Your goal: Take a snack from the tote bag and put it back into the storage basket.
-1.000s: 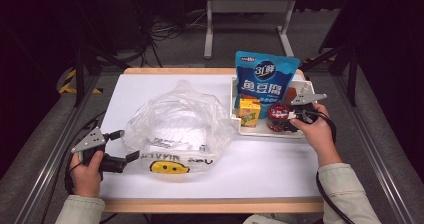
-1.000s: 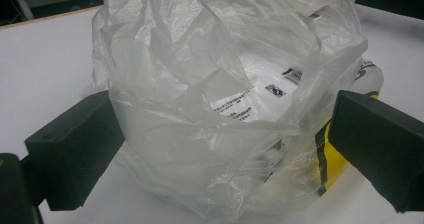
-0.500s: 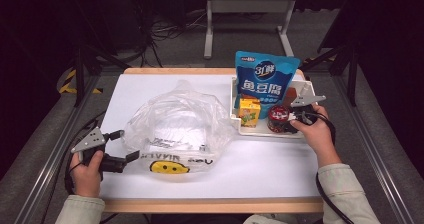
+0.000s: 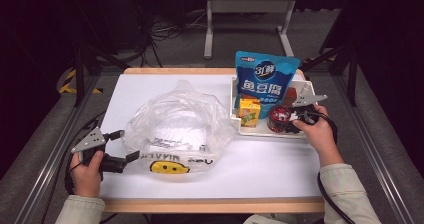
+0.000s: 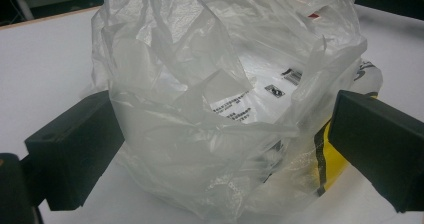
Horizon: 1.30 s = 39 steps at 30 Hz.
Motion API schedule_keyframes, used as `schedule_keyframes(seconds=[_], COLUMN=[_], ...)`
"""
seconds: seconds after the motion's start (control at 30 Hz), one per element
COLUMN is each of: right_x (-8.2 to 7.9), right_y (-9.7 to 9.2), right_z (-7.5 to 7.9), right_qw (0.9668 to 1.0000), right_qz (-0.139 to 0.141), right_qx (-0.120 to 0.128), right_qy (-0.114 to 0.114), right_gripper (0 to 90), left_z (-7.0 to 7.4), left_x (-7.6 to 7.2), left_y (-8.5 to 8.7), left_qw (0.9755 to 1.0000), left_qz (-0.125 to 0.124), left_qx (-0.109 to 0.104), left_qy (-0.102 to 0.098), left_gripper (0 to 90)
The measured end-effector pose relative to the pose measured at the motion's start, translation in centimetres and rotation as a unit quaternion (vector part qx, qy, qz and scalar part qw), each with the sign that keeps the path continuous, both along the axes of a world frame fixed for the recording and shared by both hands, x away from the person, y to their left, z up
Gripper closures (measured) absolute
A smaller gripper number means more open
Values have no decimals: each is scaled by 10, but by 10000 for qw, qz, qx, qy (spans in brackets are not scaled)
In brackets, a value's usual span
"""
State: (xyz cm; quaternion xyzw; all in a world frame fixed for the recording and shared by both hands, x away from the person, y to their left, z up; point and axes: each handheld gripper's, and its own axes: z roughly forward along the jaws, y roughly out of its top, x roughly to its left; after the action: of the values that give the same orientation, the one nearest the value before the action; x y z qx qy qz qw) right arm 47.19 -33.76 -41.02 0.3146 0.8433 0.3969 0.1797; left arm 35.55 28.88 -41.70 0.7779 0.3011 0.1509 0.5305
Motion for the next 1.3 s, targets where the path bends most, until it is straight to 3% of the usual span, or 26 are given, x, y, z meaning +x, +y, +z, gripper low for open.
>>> schedule_keyframes(seconds=[0.13, 0.3, 0.53, 0.77, 0.8, 0.87, 0.9, 1.1, 1.3], right_x=[0, -1, -7, -24, -34, -37, -46, -67, -88], right_y=[1, -1, 1, 2, 4, 4, 5, 2, 1], right_z=[1, 1, 14, 41, 49, 51, 55, 59, 56], right_qw=[10000, 10000, 9997, 9987, 9982, 9981, 9974, 9945, 9926], right_qz=[9, -76, -69, -76, -26, -9, 73, 128, 173], right_qx=[-66, 8, 35, 149, 211, 223, 379, 790, 926], right_qy=[-40, -46, -248, -480, -569, -576, -611, -672, -760], right_gripper=[225, 116, 95, 84, 84, 84, 86, 94, 100], left_z=[0, 0, 2, 3, 3, 2, 3, 4, 4], left_x=[0, -1, -1, -3, -4, -7, -9, -9, -9], left_y=[0, 0, -1, -1, -2, -1, -1, -2, -3], left_qw=[10000, 10000, 10000, 10000, 10000, 10000, 10000, 9999, 9999], left_qz=[1, 14, -25, -15, -28, -41, -58, -68, -63], left_qx=[2, -32, 10, 9, 28, 43, 9, 23, 21], left_qy=[-6, 1, -27, -52, -62, -53, -60, -73, -82], left_gripper=[24, 24, 23, 23, 22, 22, 22, 22, 22])
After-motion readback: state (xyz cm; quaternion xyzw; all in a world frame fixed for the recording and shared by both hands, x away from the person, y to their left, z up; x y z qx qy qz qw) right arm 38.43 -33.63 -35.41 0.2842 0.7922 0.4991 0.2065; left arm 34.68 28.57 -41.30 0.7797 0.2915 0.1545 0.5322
